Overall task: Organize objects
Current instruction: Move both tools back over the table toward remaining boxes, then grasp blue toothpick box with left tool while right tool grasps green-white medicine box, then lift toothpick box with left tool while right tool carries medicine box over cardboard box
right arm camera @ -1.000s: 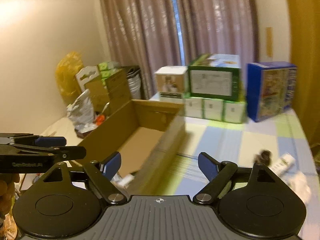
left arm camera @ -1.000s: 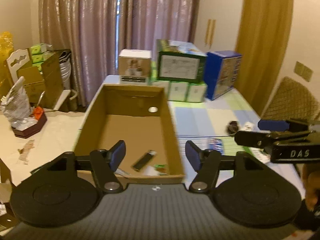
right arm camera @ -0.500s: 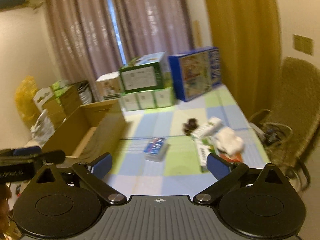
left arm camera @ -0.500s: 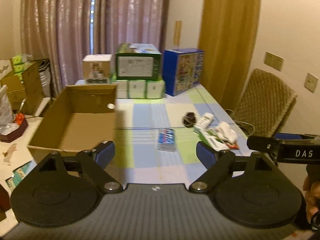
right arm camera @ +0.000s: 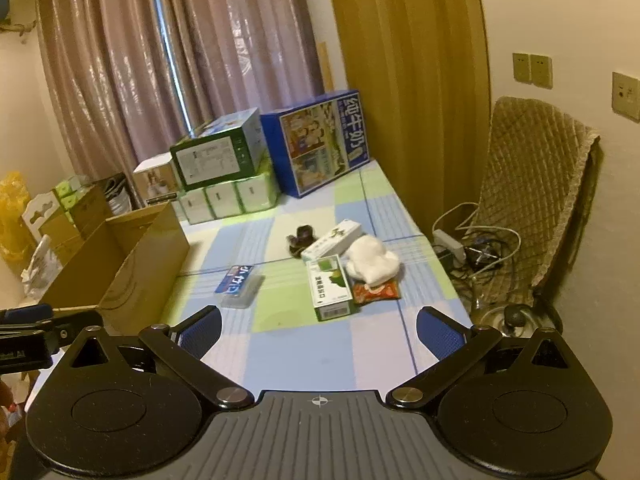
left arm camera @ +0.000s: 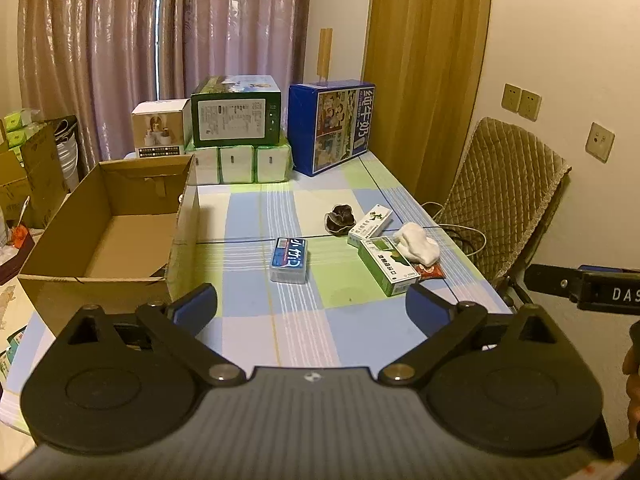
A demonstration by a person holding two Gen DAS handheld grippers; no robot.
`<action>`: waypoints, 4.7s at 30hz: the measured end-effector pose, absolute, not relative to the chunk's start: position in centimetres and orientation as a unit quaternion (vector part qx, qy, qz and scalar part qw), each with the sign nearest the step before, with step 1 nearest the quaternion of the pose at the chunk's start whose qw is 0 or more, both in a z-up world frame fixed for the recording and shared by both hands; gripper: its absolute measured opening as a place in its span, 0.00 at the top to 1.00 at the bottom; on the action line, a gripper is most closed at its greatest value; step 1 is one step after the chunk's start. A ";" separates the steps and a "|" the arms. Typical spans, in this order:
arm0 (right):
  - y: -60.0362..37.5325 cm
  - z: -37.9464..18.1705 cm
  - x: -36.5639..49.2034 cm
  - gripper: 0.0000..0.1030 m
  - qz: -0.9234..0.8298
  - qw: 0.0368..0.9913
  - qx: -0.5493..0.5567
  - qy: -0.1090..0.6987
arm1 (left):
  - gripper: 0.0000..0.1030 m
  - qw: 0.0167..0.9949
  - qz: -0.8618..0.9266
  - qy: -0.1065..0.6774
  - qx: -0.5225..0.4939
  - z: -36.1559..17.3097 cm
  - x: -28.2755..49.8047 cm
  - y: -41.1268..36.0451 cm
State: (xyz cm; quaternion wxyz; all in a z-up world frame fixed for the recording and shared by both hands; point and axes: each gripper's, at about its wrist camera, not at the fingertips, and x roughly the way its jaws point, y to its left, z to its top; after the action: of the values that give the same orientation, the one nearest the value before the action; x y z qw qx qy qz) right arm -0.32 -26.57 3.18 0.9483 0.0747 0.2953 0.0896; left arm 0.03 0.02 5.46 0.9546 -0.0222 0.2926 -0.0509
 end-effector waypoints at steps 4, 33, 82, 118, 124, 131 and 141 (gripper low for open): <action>-27.0 3.0 -0.2 0.02 0.087 0.948 0.079 0.296 | 0.02 0.955 -0.049 0.293 -0.019 5.5 0.1 -0.2; -27.7 -0.4 6.9 0.02 0.076 0.944 0.055 0.317 | 0.01 0.947 -0.057 0.318 -0.001 1.0 9.5 -1.5; -22.3 -14.0 23.6 0.48 0.132 0.891 -0.012 0.434 | 0.50 0.907 -0.061 0.410 0.069 -12.7 25.6 -1.7; -20.2 -14.3 16.9 0.43 0.120 0.876 0.002 0.466 | 0.49 0.891 -0.070 0.447 0.044 -12.8 14.6 -0.2; -20.2 -13.7 16.5 0.49 0.115 0.876 0.001 0.468 | 0.50 0.893 -0.066 0.444 0.044 -12.2 14.2 -0.2; -20.3 -11.0 14.2 0.49 0.112 0.889 0.015 0.445 | 0.50 0.903 -0.066 0.424 0.035 -8.9 13.1 0.1; -17.8 -2.0 10.8 0.49 0.147 0.920 0.027 0.363 | 0.50 0.929 -0.051 0.367 0.014 -0.7 10.3 2.2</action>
State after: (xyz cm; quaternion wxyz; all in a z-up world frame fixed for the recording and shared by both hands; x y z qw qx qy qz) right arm 10.81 -17.85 -2.01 0.9196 0.0273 0.3634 0.1467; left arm 10.25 2.17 -0.67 0.9285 0.0144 0.3674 -0.0514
